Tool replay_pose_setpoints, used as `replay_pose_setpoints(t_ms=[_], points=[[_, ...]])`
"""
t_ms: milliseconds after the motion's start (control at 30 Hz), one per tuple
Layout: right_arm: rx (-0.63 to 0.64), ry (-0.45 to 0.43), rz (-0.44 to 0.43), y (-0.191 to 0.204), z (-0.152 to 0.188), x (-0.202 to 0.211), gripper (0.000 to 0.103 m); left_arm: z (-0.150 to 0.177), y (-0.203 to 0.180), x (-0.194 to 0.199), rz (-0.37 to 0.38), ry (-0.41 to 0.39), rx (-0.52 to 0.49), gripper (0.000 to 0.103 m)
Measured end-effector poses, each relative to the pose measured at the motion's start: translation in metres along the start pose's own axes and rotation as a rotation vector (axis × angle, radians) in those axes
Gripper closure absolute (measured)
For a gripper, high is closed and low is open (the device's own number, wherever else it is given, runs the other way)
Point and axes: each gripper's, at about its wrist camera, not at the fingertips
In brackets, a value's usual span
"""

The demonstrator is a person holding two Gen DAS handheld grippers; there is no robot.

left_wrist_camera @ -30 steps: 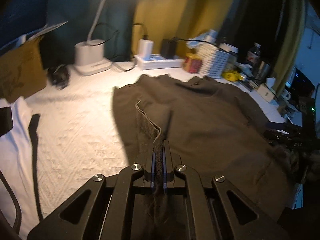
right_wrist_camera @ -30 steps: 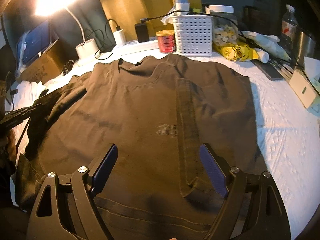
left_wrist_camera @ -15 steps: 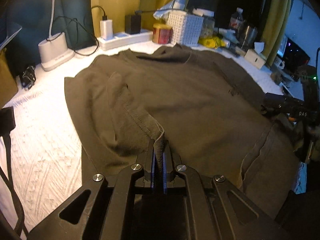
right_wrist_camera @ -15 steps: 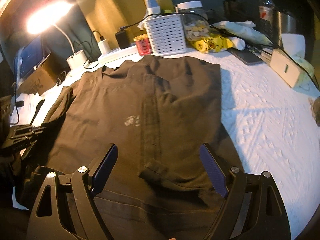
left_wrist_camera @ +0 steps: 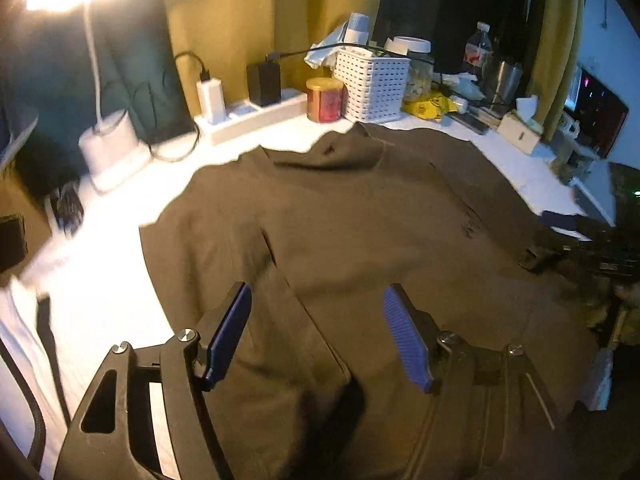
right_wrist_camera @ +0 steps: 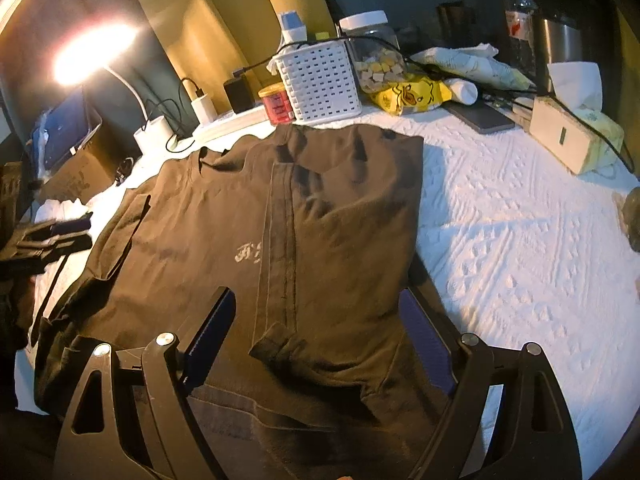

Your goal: Fold small clothes

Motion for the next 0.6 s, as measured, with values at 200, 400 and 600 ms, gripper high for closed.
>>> replay_pose_setpoints(t_ms=[200,400,600], points=[[-0.016,-0.016,0.007,-0.012,-0.005,0.000,0.017,-0.017,0.018,-0.042,-0.075,0.068,-0.036,0.041],[-0.029,-0.021,0.019,-0.023,-0.010,-0.002,0.017,-0.018,0.043,-0.063,-0.138,0.105,0.009,0.070],[-0.020,-0.022,0.025,-0.024,-0.016,-0.007,0.017,-0.019,0.047,-0.067,-0.150,0.094,-0.009,0.098]])
Point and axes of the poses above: each gripper's, at about its wrist camera, not at the fingertips, and x roughly against the way its jaws point, y to its left, z to its underside, and after that the axes turned 14 degrees about z, right-handed
